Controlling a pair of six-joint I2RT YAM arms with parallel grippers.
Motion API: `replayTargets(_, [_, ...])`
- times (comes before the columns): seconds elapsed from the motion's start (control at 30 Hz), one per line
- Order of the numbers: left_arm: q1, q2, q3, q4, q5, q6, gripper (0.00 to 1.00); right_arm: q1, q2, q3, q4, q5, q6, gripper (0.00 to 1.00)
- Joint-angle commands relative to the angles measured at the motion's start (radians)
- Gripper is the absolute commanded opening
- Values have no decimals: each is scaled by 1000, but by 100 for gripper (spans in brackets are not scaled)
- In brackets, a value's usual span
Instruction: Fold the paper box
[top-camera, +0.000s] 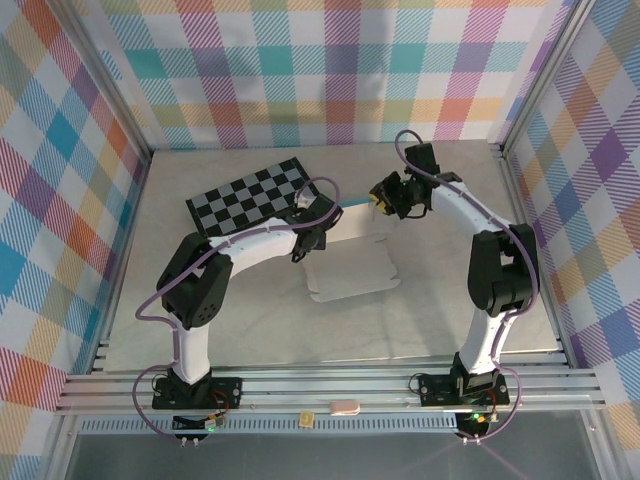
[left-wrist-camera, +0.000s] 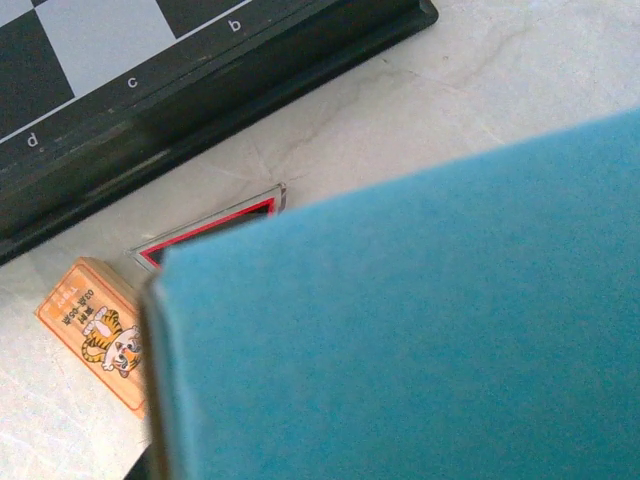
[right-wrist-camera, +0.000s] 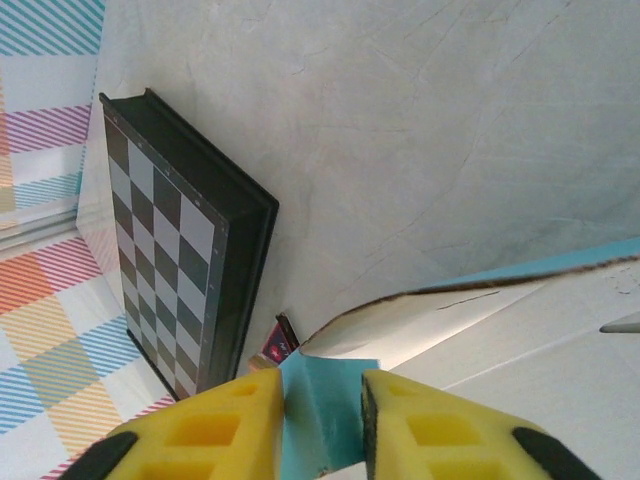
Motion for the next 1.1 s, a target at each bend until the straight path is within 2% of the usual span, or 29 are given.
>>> replayTargets(0.0, [-11, 25, 19, -64, 14, 25, 0, 6, -37, -34, 66, -38, 84, 21])
replayTargets(0.13, [-9, 21, 20, -59, 21, 25, 0, 1, -53, -81, 139, -43, 167, 13])
replayTargets(0.23, [-8, 14, 22, -56, 28, 25, 0, -2, -65, -95, 163, -38, 205, 11])
replayTargets(0.3, [-3, 4, 23, -54, 36, 15, 0, -9, -76, -95, 166, -36, 216, 15])
replayTargets(0.37, [8, -16, 24, -50, 50, 0, 0, -23, -102, -95, 165, -24, 216, 24])
replayTargets(0.5, [40, -80, 38, -43, 109, -24, 0, -68, -200, -75, 77, 34, 130, 41])
replayTargets(0.57, [50, -112, 56, -46, 132, -22, 0, -94, -257, -88, 16, 63, 83, 45])
replayTargets(0.7, [69, -136, 99, -77, 183, -2, 0, -131, -358, -171, -49, 88, -9, 48])
replayTargets(0.8, [70, -142, 123, -93, 192, 15, 0, -132, -375, -227, -83, 94, -94, 47])
replayTargets(0.9, [70, -142, 145, -107, 205, 21, 0, -132, -347, -262, -51, 63, -160, 47])
replayTargets(1.07, [72, -135, 197, -143, 228, 26, 0, -132, -270, -217, -63, 54, -266, 47])
